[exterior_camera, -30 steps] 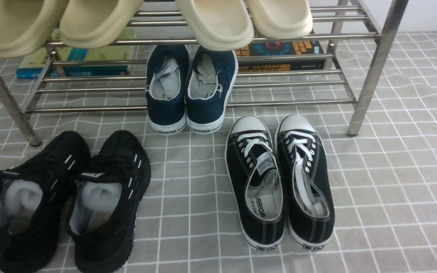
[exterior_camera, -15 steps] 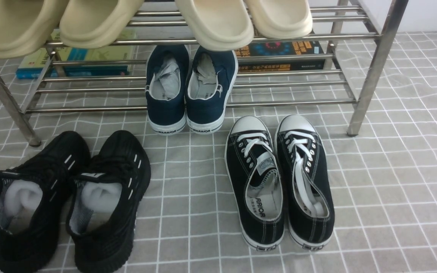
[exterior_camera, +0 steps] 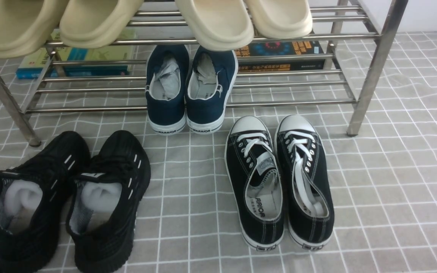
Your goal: Take the shoes off the shelf with your hand from the grey coffee tablecloth.
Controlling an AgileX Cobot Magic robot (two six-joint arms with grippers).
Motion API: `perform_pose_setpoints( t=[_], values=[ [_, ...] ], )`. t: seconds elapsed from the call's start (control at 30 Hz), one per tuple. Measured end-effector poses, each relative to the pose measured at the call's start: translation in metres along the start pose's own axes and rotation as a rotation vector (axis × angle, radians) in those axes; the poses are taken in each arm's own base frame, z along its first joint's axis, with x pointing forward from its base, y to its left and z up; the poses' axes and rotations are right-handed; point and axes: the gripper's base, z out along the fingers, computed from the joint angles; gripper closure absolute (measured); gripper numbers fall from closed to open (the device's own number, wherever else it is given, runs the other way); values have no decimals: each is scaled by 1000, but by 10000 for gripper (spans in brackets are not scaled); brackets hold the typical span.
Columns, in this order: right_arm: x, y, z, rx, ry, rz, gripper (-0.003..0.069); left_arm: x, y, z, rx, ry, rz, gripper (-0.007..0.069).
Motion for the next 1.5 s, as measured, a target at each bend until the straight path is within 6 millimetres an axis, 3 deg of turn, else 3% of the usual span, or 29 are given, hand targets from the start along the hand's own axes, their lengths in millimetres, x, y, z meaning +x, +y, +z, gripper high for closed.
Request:
perform_pose_setpoints(
  t=[1.5],
  values=[
    [0, 0, 0, 0, 0, 1, 420, 0, 0, 0, -3, -2, 31, 554]
  ],
)
